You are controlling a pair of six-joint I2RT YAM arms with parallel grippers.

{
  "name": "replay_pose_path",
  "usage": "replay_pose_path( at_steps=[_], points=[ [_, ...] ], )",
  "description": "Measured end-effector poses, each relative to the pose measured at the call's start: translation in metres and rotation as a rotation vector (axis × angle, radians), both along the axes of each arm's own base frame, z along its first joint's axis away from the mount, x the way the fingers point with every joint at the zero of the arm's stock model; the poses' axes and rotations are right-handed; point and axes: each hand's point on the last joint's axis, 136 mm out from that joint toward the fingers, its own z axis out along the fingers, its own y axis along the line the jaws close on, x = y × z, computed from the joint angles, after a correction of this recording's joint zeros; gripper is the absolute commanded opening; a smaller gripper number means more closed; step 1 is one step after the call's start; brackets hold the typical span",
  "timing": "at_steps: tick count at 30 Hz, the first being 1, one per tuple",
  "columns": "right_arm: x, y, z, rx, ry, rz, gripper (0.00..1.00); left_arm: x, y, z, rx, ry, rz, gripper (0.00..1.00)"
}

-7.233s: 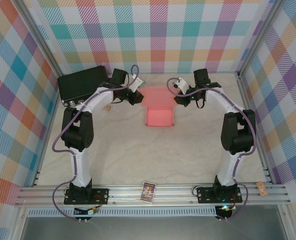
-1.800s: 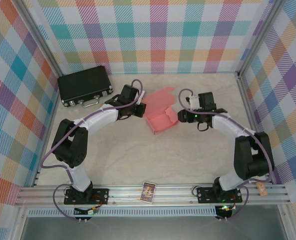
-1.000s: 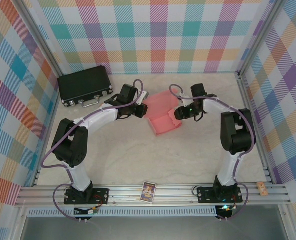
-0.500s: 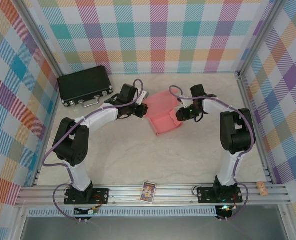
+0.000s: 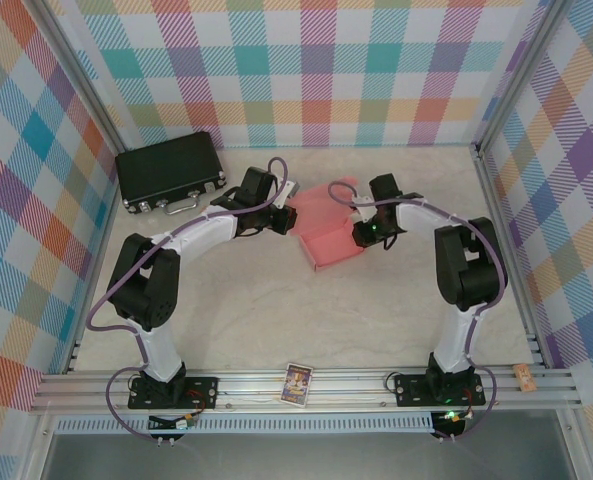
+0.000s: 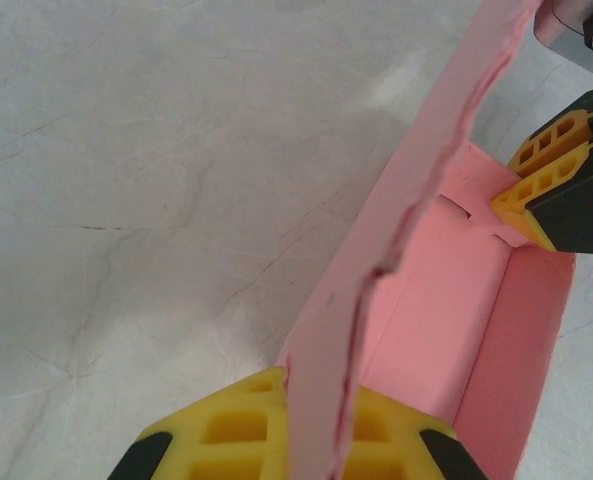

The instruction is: Fold the paper box

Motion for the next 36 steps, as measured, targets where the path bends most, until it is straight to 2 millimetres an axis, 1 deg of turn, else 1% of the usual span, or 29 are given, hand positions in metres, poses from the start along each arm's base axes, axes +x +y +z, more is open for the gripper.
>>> replay_pose_path(
  at_steps=[5, 9, 21, 36],
  points=[
    [0.004, -0.001, 0.001, -0.08, -0.055, -0.013, 0.04, 0.0, -0.001, 0.0, -0.002, 0.0, -0.001, 0.0],
    [0.005, -0.003, 0.001, -0.131, -0.089, -0.028, 0.02, 0.001, -0.001, 0.0, -0.003, -0.002, -0.001, 0.0],
    [0.005, -0.005, 0.001, -0.283, -0.168, -0.054, 0.01, 0.004, -0.002, -0.001, -0.004, -0.003, -0.001, 0.0],
    [0.011, -0.009, 0.0, -0.41, -0.232, -0.082, 0.0, 0.007, -0.004, -0.001, -0.016, 0.002, -0.008, 0.0]
  ],
)
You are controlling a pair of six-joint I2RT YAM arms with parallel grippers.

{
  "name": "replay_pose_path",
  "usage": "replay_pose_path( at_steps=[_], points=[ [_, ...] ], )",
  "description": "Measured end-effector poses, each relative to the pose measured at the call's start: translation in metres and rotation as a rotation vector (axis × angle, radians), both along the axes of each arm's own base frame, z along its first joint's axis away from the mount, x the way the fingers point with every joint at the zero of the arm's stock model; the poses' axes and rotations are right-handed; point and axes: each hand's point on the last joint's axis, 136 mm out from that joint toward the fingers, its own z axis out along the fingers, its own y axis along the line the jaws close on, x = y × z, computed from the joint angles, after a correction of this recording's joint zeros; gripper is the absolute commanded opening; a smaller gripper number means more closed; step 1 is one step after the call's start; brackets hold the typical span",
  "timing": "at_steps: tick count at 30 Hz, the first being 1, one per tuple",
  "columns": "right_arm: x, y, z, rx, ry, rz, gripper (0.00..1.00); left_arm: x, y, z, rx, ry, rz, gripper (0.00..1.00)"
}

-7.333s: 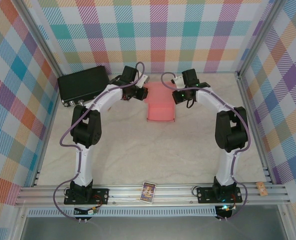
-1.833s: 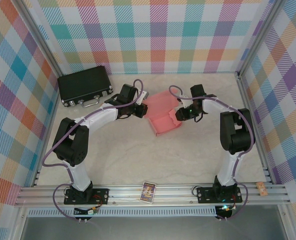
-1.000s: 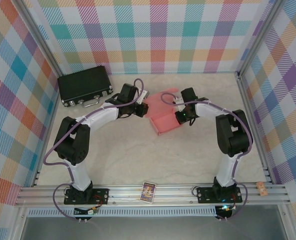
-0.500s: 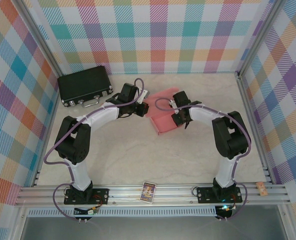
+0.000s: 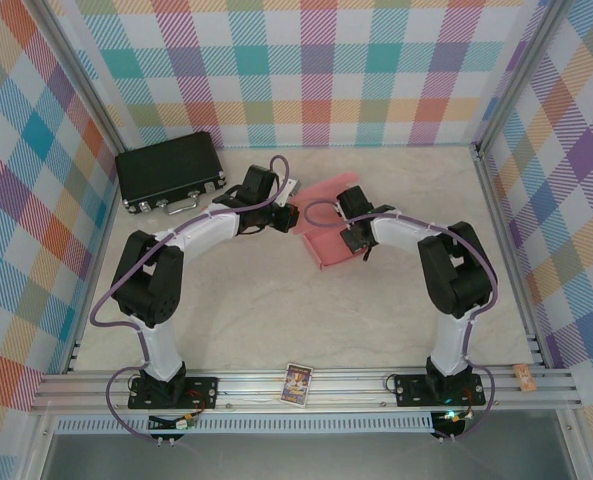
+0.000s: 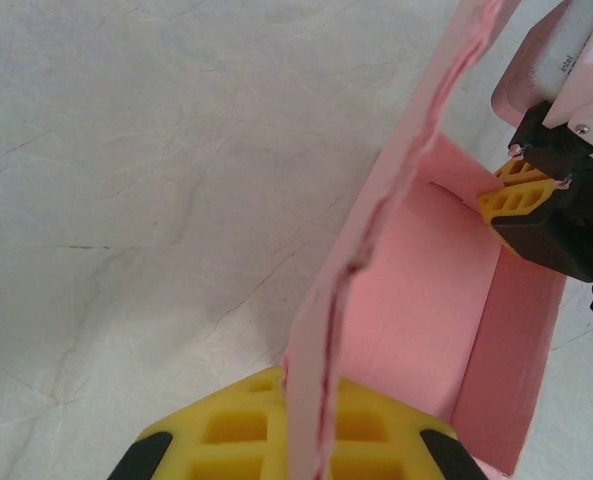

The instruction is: Fold the paper box

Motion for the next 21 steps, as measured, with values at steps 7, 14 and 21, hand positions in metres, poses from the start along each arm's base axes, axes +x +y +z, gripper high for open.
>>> replay_pose_path(
  at_steps=[7, 14, 21],
  points=[
    [0.0071, 0.0007, -0.0004, -0.056, -0.026, -0.009, 0.01, 0.0019, -0.0001, -0.0003, -0.001, -0.001, 0.001, 0.0],
    [0.0079, 0.0009, -0.0004, -0.059, -0.028, -0.01, 0.05, 0.0031, 0.0002, -0.0004, -0.011, 0.003, -0.004, 0.0],
    [0.0075, -0.0004, 0.0013, 0.033, 0.009, -0.014, 0.16, 0.0027, -0.0009, -0.0003, -0.011, 0.0, -0.02, 0.0]
  ],
)
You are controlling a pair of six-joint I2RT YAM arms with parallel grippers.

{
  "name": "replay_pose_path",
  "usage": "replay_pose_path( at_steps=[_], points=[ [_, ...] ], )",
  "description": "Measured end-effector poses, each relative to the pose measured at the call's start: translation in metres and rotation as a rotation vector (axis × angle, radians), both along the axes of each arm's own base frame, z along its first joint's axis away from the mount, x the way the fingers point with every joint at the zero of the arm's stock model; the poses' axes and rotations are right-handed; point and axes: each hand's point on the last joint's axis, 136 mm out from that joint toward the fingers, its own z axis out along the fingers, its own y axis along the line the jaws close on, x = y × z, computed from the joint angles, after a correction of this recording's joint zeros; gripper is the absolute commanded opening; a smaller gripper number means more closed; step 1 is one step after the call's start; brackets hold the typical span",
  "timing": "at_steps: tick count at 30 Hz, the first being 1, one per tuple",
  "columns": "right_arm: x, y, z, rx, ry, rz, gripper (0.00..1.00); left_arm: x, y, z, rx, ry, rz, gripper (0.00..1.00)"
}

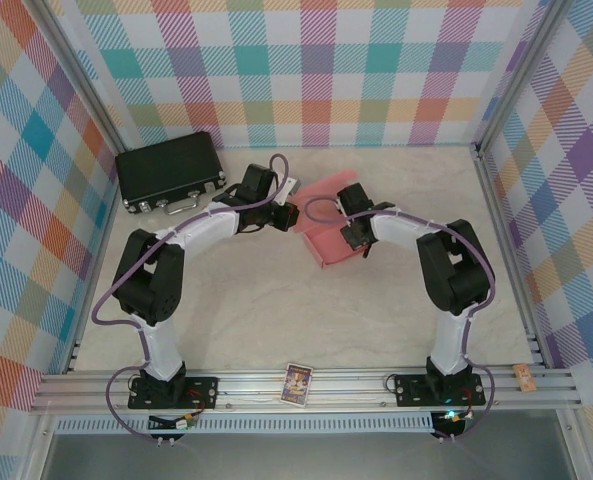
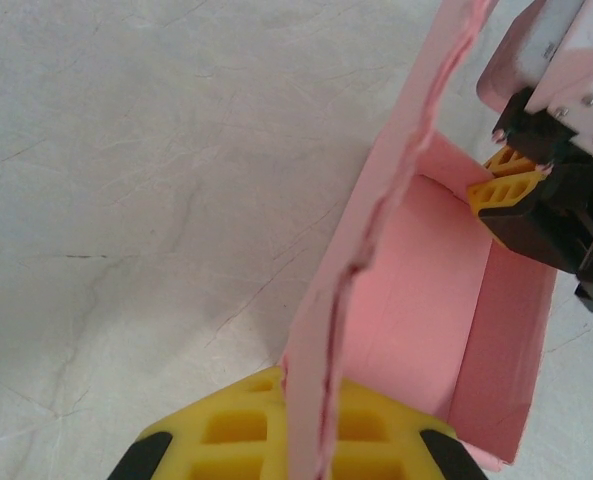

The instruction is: Fold the paper box

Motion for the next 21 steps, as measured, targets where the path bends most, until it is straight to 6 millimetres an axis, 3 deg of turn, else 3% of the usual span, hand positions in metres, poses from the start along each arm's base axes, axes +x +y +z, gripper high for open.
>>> replay_pose_path(
  at_steps=[7, 21],
  points=[
    [-0.0066, -0.0036, -0.0056, 0.083, 0.07, -0.014, 0.3, -0.0003, 0.0015, -0.0002, 0.005, -0.011, -0.03, 0.0],
    [-0.0002, 0.003, 0.0022, 0.168, 0.073, -0.044, 0.36, -0.0014, 0.0004, 0.0004, 0.019, -0.037, -0.075, 0.0]
  ],
)
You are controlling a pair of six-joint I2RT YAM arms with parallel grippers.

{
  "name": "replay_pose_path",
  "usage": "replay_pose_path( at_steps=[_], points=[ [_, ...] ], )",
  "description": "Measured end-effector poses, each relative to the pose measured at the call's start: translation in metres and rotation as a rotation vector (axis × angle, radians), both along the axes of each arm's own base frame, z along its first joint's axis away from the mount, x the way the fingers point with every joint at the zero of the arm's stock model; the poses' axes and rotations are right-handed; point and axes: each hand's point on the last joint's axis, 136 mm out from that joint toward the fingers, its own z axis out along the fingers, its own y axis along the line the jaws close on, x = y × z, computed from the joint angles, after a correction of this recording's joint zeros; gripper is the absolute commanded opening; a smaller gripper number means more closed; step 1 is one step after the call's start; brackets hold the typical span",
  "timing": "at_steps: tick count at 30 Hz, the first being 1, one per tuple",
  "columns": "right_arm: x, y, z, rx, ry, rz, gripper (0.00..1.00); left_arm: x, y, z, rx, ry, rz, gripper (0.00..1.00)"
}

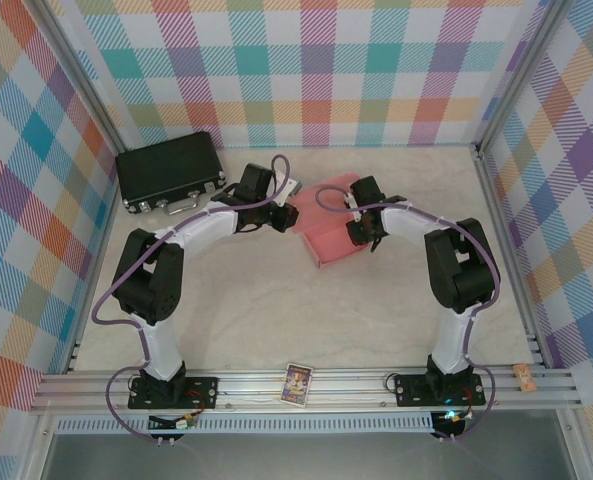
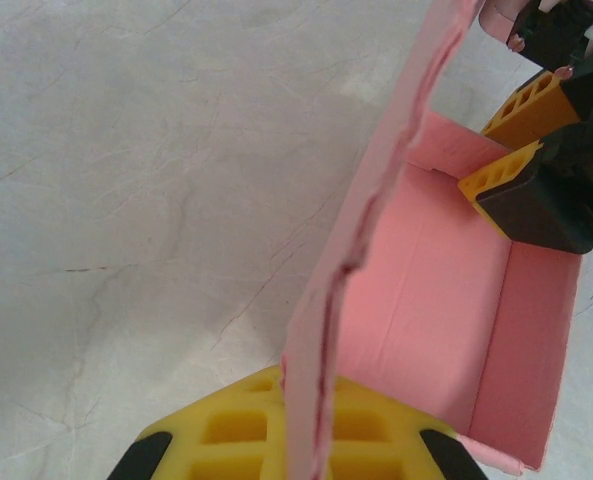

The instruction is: Fold the paper box

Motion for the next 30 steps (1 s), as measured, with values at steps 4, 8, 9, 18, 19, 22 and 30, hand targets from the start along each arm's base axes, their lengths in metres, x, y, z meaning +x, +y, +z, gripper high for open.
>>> replay_pose_path(
  at_steps=[4, 8, 9, 18, 19, 22, 30],
  points=[
    [0.003, -0.002, 0.001, 0.01, -0.006, -0.02, 0.35, 0.0, 0.0, 0.0, 0.001, -0.002, -0.003, 0.0],
    [0.01, 0.001, 0.007, 0.024, -0.024, -0.032, 0.35, 0.0, 0.0, 0.0, 0.002, -0.002, -0.003, 0.0],
    [0.013, 0.002, 0.01, 0.027, -0.031, -0.033, 0.35, 0.0, 0.0, 0.0, 0.002, -0.002, -0.003, 0.0],
    [0.031, 0.011, 0.011, 0.039, -0.042, -0.029, 0.31, 0.0, 0.0, 0.0, 0.002, -0.003, -0.003, 0.0],
    [0.03, 0.011, 0.009, 0.037, -0.037, -0.029, 0.29, 0.0, 0.0, 0.0, 0.002, -0.003, -0.003, 0.0],
    [0.028, 0.009, 0.002, 0.022, -0.017, -0.028, 0.21, 0.0, 0.0, 0.0, 0.001, -0.002, -0.004, 0.0],
    [0.025, 0.007, -0.001, -0.009, 0.008, -0.012, 0.04, -0.001, -0.001, 0.001, -0.006, -0.004, -0.012, 0.0]
  ],
)
